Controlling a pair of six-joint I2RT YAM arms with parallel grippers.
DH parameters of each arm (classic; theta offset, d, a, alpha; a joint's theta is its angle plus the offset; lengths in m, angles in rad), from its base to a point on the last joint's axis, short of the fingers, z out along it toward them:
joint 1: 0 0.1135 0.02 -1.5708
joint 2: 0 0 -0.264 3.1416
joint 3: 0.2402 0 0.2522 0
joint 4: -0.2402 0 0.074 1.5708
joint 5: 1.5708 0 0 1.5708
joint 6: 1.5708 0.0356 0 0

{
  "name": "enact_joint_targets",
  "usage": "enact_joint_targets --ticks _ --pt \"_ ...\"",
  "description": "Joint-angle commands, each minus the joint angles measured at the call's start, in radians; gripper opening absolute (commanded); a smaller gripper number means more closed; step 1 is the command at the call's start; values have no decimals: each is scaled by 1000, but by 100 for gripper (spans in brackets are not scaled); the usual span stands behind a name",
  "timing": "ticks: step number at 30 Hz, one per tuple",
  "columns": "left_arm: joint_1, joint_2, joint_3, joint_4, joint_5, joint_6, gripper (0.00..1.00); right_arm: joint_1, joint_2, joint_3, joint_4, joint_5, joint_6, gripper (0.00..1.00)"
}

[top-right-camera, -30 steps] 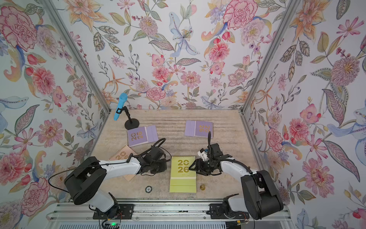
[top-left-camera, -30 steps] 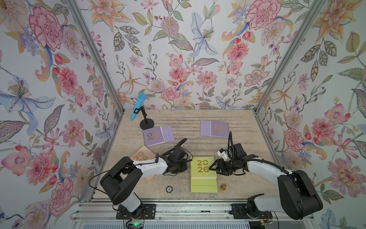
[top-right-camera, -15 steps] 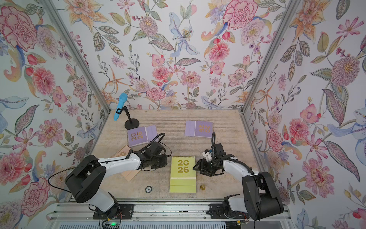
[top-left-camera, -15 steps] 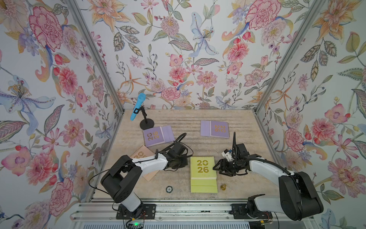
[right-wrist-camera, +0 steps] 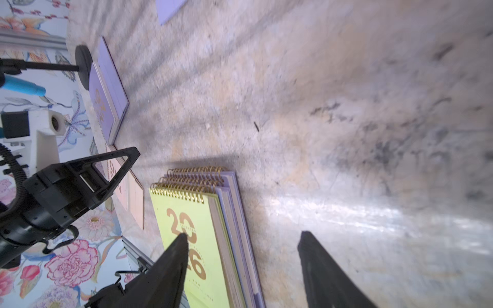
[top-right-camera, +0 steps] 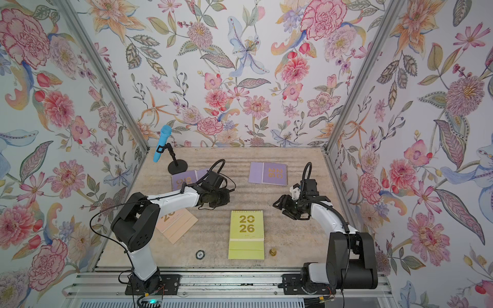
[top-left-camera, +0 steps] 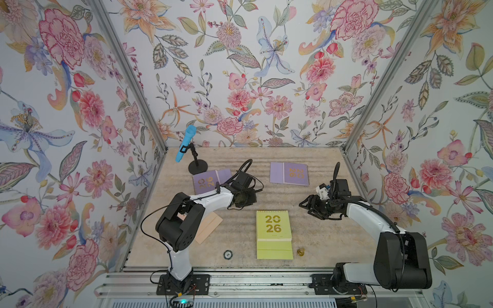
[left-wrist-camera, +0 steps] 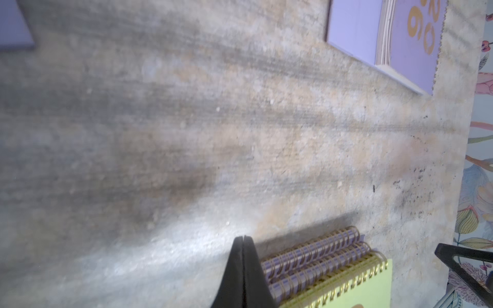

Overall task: Stack the calendars
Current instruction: Pick up the calendar at the center of the board.

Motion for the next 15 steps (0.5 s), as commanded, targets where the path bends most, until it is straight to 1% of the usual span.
enact_joint_targets --ticks 1,5,9,12,15 --pt "19 83 107 -33 10 40 0 -44 64 67 -17 41 -24 66" --pt "35 190 252 -40 17 42 0 -104 161 176 -15 44 -37 67" --pt "52 296 390 -38 33 37 0 -136 284 291 -14 55 -70 68" --pt "63 374 486 -34 59 26 0 -155 366 380 -12 57 -96 68" --pt "71 452 596 -45 105 15 0 -166 445 470 -12 32 -113 69"
